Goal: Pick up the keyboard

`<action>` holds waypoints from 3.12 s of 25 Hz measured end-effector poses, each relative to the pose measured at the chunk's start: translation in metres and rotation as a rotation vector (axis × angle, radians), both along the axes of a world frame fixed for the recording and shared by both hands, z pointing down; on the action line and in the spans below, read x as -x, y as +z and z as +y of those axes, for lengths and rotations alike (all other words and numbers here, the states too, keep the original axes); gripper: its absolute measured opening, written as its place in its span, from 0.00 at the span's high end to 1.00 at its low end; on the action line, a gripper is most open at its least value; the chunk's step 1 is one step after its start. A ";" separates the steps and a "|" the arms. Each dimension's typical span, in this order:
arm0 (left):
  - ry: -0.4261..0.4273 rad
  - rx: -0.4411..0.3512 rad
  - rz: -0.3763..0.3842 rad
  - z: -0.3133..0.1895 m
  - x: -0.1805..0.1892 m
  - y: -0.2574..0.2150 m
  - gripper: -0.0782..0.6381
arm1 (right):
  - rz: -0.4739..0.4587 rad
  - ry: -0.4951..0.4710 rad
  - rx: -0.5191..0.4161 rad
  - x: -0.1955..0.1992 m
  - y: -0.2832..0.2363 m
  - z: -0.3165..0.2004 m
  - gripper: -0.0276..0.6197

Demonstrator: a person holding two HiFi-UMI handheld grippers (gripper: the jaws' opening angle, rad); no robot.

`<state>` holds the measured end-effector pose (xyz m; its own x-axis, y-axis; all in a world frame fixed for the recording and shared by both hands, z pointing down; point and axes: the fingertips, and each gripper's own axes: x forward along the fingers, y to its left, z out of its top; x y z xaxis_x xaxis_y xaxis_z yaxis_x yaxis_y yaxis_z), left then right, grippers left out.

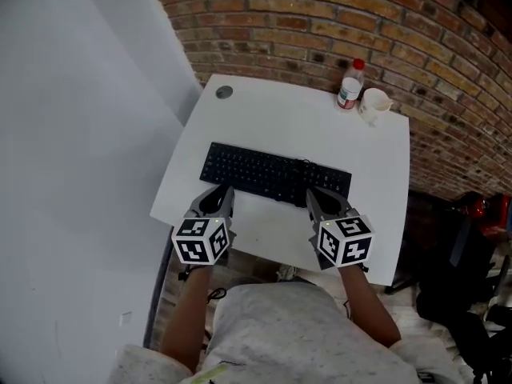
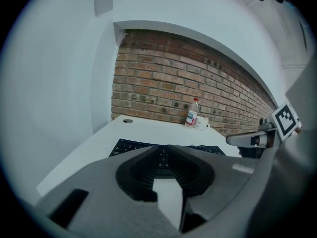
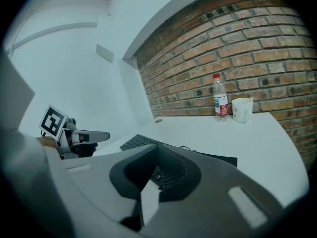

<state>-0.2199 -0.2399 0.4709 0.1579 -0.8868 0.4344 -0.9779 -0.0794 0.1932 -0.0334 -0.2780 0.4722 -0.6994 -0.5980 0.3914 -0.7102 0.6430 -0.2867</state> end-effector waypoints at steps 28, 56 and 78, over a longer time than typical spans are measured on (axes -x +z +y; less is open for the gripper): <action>0.112 0.233 -0.010 -0.106 0.104 0.102 0.29 | 0.161 0.513 0.161 -0.087 0.083 -0.070 0.44; 0.164 0.300 0.085 -0.115 0.095 0.114 0.38 | 0.101 0.536 0.296 -0.082 0.110 -0.080 0.37; 0.152 -0.088 0.067 -0.138 0.093 -0.043 0.37 | -0.006 0.543 -0.044 -0.083 -0.041 -0.097 0.37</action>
<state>-0.3129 -0.3777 0.4278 0.3193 -0.8846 0.3400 -0.9384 -0.2451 0.2436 0.0493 -0.3746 0.4311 -0.2874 -0.8895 0.3553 -0.9420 0.1955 -0.2727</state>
